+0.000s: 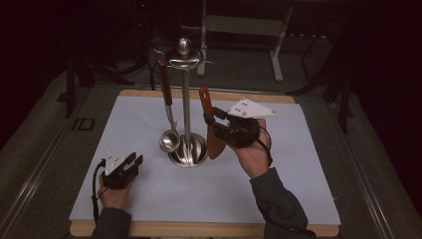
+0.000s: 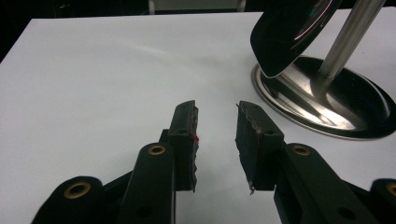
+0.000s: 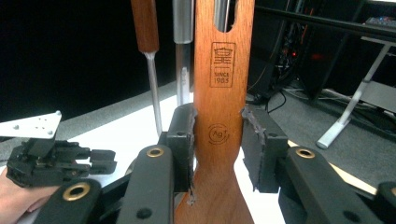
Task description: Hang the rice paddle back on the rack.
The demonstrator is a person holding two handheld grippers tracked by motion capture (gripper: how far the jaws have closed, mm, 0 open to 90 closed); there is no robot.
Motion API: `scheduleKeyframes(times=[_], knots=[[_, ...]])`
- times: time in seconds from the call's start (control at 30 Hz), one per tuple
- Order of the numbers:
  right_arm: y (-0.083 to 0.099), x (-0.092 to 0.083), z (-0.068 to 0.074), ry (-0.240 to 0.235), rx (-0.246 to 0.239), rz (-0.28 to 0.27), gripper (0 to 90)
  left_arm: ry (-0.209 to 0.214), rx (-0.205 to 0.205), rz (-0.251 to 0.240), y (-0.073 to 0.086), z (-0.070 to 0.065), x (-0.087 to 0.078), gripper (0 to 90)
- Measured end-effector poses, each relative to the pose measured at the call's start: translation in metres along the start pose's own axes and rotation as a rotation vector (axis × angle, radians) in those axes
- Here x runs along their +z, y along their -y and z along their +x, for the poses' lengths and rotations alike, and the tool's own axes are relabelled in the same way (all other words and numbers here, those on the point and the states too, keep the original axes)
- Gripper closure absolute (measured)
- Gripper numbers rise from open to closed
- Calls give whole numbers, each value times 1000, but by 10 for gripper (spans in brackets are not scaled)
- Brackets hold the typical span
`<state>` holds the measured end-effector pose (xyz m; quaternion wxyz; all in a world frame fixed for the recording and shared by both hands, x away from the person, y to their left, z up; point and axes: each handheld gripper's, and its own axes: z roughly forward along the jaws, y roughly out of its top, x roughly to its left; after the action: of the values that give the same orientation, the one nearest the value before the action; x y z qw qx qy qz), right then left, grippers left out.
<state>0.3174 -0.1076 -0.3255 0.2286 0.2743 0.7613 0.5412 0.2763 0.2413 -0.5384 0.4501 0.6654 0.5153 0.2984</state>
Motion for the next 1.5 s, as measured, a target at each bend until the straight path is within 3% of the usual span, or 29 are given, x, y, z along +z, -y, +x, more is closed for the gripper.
scheduleKeyframes(times=[1.5], knots=[[-28, -1, 15, -20, -1, -88, 664, 0, 1, 0, 0, 0, 0, 686]])
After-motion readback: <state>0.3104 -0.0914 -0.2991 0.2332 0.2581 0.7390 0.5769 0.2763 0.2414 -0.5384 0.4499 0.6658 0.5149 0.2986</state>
